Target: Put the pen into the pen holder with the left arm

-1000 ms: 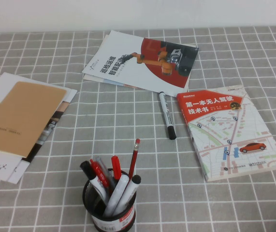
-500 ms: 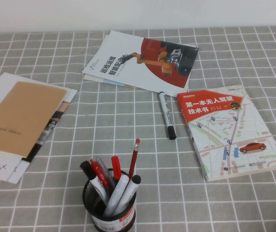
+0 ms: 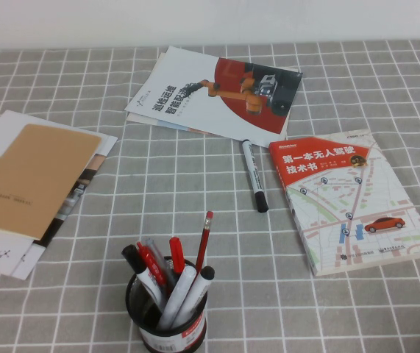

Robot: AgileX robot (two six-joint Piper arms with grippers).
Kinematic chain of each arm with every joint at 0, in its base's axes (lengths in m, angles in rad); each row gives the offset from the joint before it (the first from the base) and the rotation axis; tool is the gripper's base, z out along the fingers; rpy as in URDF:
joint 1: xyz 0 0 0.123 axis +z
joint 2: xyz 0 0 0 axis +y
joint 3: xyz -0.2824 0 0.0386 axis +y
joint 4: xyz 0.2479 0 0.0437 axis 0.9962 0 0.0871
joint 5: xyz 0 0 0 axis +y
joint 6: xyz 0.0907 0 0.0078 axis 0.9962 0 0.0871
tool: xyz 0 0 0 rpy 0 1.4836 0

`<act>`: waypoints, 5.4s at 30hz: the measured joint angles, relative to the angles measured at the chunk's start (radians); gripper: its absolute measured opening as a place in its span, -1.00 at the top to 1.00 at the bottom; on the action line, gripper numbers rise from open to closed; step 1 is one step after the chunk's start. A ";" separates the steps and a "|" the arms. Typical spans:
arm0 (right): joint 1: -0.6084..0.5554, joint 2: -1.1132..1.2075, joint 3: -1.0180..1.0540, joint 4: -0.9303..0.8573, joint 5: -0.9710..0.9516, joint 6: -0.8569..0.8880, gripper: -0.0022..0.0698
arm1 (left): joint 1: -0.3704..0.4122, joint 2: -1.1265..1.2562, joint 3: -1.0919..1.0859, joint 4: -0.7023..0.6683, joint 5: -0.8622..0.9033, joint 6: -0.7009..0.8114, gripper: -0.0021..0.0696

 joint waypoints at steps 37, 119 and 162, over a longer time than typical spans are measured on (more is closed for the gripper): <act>0.000 0.000 0.000 0.000 0.000 0.000 0.98 | -0.038 0.436 -0.482 -0.195 0.227 -0.200 0.94; 0.000 0.000 0.000 0.000 0.000 0.000 0.98 | -0.623 2.432 -2.326 -0.090 0.863 -0.214 0.15; 0.000 0.000 0.000 0.000 0.000 0.000 0.98 | -0.615 2.441 -2.332 -0.067 0.888 -0.091 0.65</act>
